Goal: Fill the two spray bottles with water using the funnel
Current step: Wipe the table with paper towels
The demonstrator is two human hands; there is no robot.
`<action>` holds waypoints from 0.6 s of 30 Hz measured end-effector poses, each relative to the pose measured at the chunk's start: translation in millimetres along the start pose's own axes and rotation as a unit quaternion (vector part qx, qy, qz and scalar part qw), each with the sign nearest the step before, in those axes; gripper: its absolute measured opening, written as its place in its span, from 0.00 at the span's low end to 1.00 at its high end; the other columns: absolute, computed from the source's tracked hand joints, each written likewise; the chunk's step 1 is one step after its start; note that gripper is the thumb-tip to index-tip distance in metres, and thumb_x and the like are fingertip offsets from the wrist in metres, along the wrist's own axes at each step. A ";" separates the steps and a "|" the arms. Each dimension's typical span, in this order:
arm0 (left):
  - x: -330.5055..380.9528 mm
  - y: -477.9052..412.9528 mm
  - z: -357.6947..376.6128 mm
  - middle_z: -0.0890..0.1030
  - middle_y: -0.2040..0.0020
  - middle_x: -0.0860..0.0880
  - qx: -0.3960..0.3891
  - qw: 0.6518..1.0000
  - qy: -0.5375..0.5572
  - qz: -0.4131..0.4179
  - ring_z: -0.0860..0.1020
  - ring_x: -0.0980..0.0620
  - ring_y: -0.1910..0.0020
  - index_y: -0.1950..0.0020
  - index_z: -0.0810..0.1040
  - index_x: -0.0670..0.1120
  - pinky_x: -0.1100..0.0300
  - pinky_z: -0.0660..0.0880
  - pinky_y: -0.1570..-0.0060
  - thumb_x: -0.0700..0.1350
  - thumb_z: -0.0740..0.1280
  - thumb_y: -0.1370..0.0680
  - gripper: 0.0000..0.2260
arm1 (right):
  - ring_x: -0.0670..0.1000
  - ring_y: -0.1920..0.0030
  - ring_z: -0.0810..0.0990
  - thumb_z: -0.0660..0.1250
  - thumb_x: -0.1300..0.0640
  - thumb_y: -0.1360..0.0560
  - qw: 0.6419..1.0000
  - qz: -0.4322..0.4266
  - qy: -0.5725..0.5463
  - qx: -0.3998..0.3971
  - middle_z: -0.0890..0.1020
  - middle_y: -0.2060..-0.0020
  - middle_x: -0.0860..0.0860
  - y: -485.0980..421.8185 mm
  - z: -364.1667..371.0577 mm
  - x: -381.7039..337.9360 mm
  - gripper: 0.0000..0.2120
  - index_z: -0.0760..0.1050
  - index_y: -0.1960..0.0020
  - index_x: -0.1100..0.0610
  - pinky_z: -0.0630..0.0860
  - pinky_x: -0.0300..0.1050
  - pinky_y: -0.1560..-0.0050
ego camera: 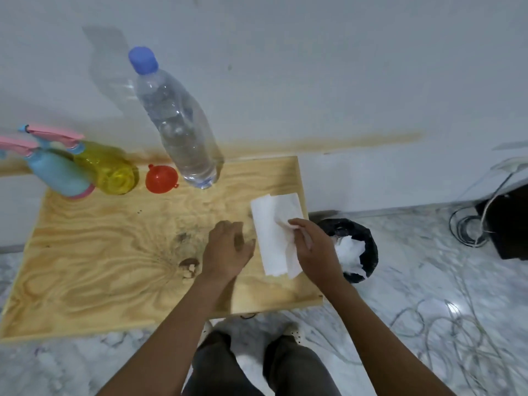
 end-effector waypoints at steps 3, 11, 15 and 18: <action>52.8 -2.2 28.2 0.64 0.24 0.49 -0.013 0.998 -0.002 0.062 0.61 0.49 0.24 0.24 0.67 0.50 0.55 0.66 0.31 0.58 0.66 0.21 0.28 | 0.44 0.42 0.76 0.61 0.64 0.19 0.999 0.029 0.000 0.038 0.79 0.44 0.44 1.1 -33.3 32.6 0.13 0.78 0.37 0.60 0.66 0.22 0.42; 90.9 -18.8 74.0 0.44 0.19 0.47 -0.142 0.978 -0.149 0.025 0.46 0.48 0.20 0.20 0.54 0.50 0.50 0.64 0.29 0.61 0.67 0.23 0.38 | 0.48 0.41 0.75 0.58 0.68 0.18 0.989 0.083 0.045 0.113 0.79 0.41 0.54 -6.9 -102.3 127.1 0.14 0.78 0.37 0.63 0.61 0.17 0.46; 92.5 -28.9 76.3 0.54 0.22 0.49 -0.129 0.980 -0.153 0.020 0.55 0.46 0.24 0.24 0.62 0.50 0.47 0.70 0.36 0.62 0.73 0.29 0.39 | 0.55 0.41 0.78 0.58 0.67 0.18 0.984 0.106 0.087 0.111 0.78 0.40 0.58 -26.6 -118.5 186.1 0.13 0.77 0.37 0.63 0.65 0.25 0.46; 95.8 -33.6 77.3 0.59 0.26 0.49 -0.118 0.981 -0.154 0.019 0.60 0.46 0.27 0.27 0.65 0.51 0.47 0.72 0.39 0.61 0.76 0.32 0.38 | 0.56 0.37 0.77 0.58 0.66 0.19 0.978 0.149 0.118 0.087 0.76 0.36 0.57 -40.9 -122.0 231.9 0.16 0.76 0.34 0.60 0.68 0.38 0.42</action>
Point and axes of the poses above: each hand's wrist, its own y-axis away from the middle knuckle, its own z-axis out of the palm, x = y × z, the point moved 5 cm from there along -y, towards the middle knuckle
